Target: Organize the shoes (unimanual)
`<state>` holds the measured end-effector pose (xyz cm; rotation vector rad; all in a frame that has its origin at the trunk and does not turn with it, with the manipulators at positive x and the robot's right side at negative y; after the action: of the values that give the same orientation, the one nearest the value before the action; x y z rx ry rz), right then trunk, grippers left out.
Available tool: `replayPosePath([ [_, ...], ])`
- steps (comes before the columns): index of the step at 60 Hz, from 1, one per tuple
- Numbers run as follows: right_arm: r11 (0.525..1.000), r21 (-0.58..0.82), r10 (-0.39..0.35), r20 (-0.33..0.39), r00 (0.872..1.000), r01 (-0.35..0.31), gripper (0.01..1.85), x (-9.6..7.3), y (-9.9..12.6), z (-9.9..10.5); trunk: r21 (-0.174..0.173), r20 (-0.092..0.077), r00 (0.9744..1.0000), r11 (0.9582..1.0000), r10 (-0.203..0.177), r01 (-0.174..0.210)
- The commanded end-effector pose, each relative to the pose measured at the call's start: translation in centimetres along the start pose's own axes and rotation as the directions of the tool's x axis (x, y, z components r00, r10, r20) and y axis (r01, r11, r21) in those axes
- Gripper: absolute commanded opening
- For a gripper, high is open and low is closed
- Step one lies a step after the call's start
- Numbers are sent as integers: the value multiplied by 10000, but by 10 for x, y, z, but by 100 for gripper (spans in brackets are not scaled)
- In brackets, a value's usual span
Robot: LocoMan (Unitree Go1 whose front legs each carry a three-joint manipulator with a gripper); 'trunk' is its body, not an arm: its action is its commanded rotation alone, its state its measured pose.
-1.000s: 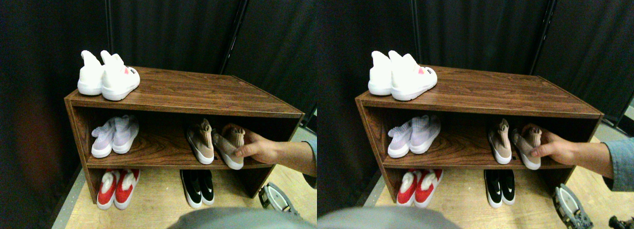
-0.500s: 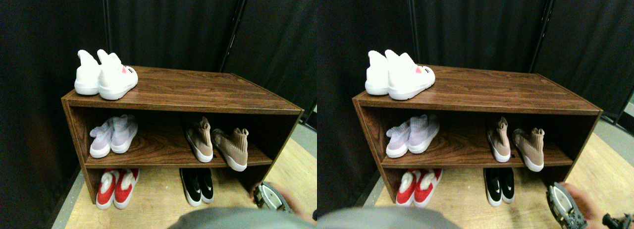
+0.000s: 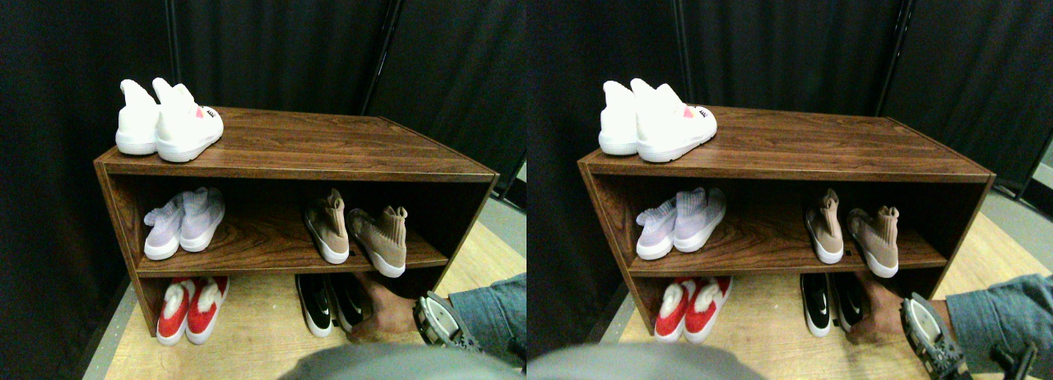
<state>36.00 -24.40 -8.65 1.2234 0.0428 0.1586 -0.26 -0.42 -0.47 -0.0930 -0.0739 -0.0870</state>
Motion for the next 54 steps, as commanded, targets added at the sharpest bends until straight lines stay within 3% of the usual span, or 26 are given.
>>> replayPosePath([
  [1,9989,-113,456,61,9989,-456,6,3,9,-1,-211,-143,9999,9998,33,-36],
  [33,9994,96,338,100,9994,-339,6,8,16,-4,-207,-181,9998,9998,-1,-3],
  [38,9978,633,157,401,9991,-182,6,7,18,-5,-201,-194,9998,9998,-11,7],
  [39,9970,759,84,496,9987,-122,13,6,20,-6,-201,-194,9998,9998,-11,7],
  [44,9991,420,19,521,9986,-41,106,6,21,-8,-201,-194,9998,9998,-11,7],
  [46,9992,409,17,531,9986,-38,112,6,21,-8,-200,-190,9998,9998,-14,10],
  [49,10000,34,-68,483,9988,67,146,9,20,-7,-200,-190,9998,9998,-14,10],
  [54,9991,-388,-168,368,9992,182,161,16,19,-4,-200,-190,9998,9998,-14,10],
])
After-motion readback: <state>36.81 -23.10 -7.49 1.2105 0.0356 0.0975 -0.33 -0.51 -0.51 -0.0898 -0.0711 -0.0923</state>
